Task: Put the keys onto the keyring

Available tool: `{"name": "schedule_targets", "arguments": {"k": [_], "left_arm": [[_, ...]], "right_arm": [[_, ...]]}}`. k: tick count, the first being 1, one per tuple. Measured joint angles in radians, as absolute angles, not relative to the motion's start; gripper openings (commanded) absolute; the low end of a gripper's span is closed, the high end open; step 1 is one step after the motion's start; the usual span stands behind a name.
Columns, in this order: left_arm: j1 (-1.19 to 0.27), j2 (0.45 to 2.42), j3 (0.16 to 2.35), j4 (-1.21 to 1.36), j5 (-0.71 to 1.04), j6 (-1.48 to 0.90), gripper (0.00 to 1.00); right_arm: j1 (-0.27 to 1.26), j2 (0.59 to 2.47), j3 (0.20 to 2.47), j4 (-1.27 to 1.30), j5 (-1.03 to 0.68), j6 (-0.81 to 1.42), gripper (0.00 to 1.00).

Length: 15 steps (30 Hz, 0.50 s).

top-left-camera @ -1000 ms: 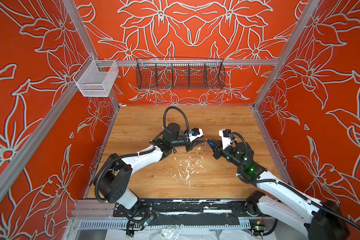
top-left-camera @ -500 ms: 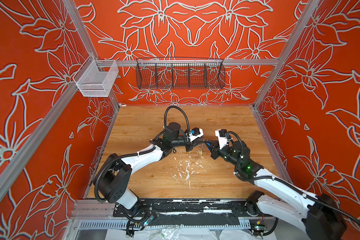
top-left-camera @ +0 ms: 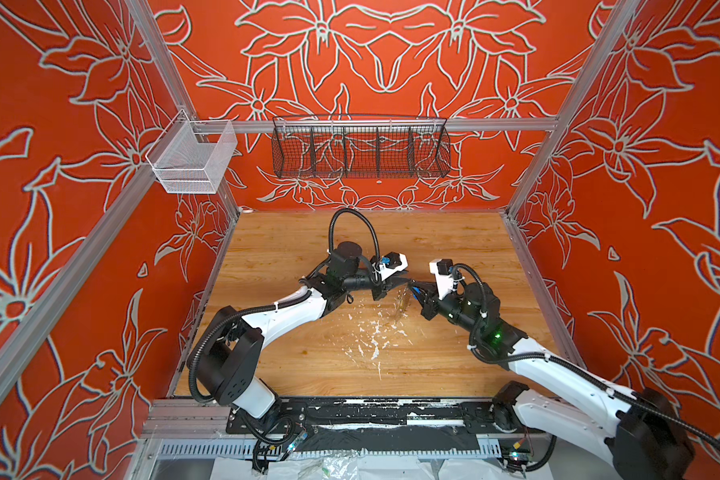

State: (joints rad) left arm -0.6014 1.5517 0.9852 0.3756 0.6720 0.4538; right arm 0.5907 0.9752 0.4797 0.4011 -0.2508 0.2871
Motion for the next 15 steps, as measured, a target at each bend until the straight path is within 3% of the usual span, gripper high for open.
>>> {"name": "schedule_targets", "arguments": {"k": [15], "left_arm": [[-0.601, 1.552, 0.986, 0.374, 0.667, 0.453, 0.24]], "right_arm": [[0.591, 0.930, 0.480, 0.387, -0.174, 0.286, 0.00]]}}
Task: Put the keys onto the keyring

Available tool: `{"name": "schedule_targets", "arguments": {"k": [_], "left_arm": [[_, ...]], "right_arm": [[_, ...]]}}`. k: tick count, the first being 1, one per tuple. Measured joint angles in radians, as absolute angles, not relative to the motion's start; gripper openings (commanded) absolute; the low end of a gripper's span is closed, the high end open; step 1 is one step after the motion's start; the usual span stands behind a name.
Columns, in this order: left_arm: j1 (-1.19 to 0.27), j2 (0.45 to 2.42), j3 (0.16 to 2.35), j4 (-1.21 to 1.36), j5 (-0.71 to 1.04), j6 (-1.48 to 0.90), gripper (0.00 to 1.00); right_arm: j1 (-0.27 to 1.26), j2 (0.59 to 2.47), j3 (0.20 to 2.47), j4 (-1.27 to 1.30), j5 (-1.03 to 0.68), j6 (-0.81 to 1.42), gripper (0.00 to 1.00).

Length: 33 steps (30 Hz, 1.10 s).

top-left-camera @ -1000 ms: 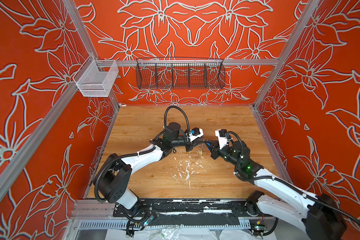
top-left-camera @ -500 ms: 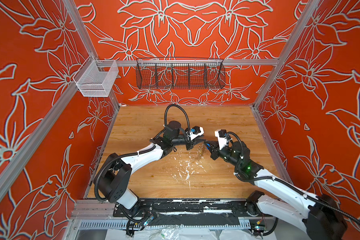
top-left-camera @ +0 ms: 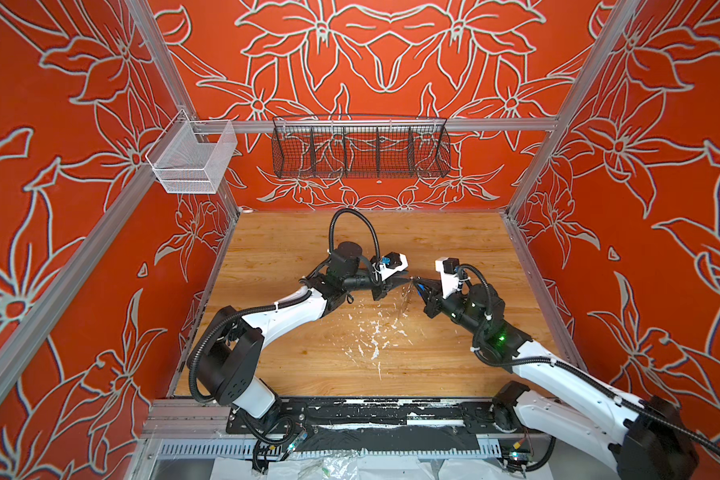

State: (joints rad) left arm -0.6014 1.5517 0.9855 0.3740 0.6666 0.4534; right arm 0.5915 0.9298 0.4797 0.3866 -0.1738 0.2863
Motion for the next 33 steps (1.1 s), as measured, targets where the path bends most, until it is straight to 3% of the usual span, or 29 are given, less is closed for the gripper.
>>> {"name": "schedule_targets", "arguments": {"k": [11, 17, 33], "left_arm": [[-0.601, 1.557, 0.986, 0.372, 0.674, 0.453, 0.21], [-0.601, 1.561, 0.986, 0.355, 0.683, 0.459, 0.00], [-0.601, 1.559, 0.963, 0.406, 0.676, 0.456, 0.00]], "right_arm": [[0.591, 0.942, 0.480, 0.407, -0.212, 0.287, 0.00], [0.591, 0.959, 0.480, 0.422, -0.219, 0.289, 0.00], [0.592, 0.958, 0.475, 0.433, -0.175, 0.306, 0.00]]}}
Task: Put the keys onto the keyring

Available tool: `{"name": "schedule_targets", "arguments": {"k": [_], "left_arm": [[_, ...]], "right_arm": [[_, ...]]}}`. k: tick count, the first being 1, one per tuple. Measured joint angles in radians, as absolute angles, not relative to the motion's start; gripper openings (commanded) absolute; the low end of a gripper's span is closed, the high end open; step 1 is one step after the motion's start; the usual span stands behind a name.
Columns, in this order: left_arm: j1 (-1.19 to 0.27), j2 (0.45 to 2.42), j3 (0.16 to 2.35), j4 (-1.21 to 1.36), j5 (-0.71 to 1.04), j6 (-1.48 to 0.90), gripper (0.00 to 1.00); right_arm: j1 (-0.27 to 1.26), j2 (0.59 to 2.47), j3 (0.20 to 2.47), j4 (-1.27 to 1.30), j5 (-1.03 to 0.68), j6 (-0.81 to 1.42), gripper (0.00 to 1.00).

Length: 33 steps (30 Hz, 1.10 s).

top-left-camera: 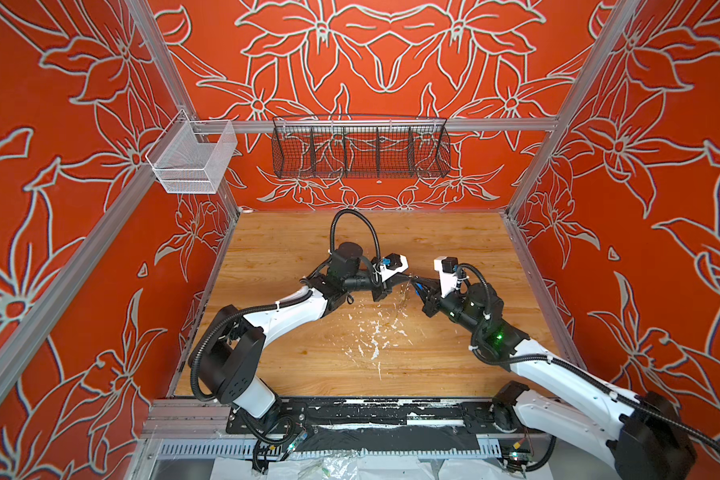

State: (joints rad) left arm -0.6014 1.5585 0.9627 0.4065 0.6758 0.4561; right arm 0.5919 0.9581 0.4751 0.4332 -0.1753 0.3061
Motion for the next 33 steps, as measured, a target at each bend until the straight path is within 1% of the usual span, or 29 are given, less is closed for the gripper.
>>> {"name": "schedule_targets", "arguments": {"k": [6, 15, 22, 26, 27, 29, 33], "left_arm": [[-0.604, 1.534, 0.846, 0.553, 0.655, 0.428, 0.00], [-0.609, 1.532, 0.746, 0.790, 0.620, 0.339, 0.00], [-0.609, 1.532, 0.727, 0.840, 0.607, 0.311, 0.00], [-0.608, 1.533, 0.751, 0.803, 0.608, 0.310, 0.19], [-0.607, 1.533, 0.764, 0.793, 0.607, 0.307, 0.22], [-0.607, 1.532, 0.781, 0.785, 0.604, 0.313, 0.24], [-0.603, 1.525, 0.788, 0.757, 0.590, 0.324, 0.24]], "right_arm": [[0.603, 0.965, 0.435, 0.455, -0.155, 0.339, 0.00], [0.607, 0.978, 0.431, 0.511, -0.170, 0.368, 0.00], [0.606, 0.992, 0.430, 0.537, -0.184, 0.376, 0.00], [0.603, 0.991, 0.430, 0.536, -0.184, 0.371, 0.00], [0.600, 0.991, 0.430, 0.534, -0.184, 0.370, 0.00], [0.596, 0.991, 0.430, 0.525, -0.183, 0.367, 0.00], [0.595, 0.991, 0.431, 0.503, -0.184, 0.352, 0.00]]}}
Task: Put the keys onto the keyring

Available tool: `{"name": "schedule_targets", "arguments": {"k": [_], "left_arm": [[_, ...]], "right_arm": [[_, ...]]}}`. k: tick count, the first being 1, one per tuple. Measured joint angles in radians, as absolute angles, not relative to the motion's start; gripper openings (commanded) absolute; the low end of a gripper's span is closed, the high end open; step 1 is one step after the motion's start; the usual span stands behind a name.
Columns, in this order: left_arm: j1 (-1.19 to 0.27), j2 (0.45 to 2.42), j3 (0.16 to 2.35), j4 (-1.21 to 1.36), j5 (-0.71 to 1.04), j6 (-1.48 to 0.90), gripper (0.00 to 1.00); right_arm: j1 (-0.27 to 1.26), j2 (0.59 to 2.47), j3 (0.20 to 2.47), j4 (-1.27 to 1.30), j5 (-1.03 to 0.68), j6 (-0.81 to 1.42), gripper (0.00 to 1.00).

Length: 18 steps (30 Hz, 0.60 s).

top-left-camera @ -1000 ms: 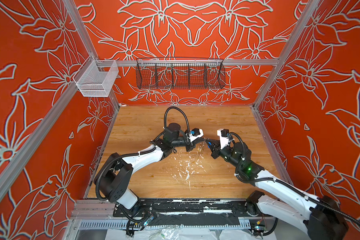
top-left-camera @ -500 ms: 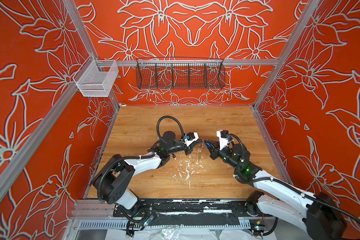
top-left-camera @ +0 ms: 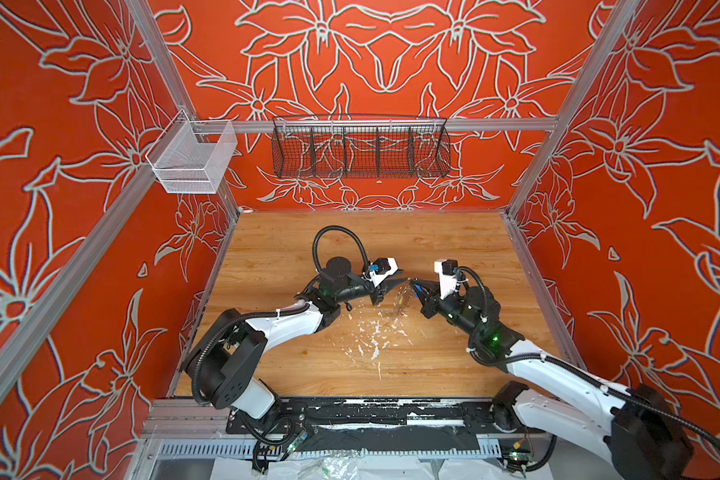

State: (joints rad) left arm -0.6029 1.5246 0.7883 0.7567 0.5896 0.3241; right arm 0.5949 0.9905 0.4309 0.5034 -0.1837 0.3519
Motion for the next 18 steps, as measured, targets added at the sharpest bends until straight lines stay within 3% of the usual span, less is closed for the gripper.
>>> {"name": "schedule_targets", "arguments": {"k": [18], "left_arm": [[-0.602, 1.511, 0.894, 0.473, 0.635, 0.445, 0.21]], "right_arm": [[0.595, 0.964, 0.448, 0.450, -0.183, 0.310, 0.00]]}}
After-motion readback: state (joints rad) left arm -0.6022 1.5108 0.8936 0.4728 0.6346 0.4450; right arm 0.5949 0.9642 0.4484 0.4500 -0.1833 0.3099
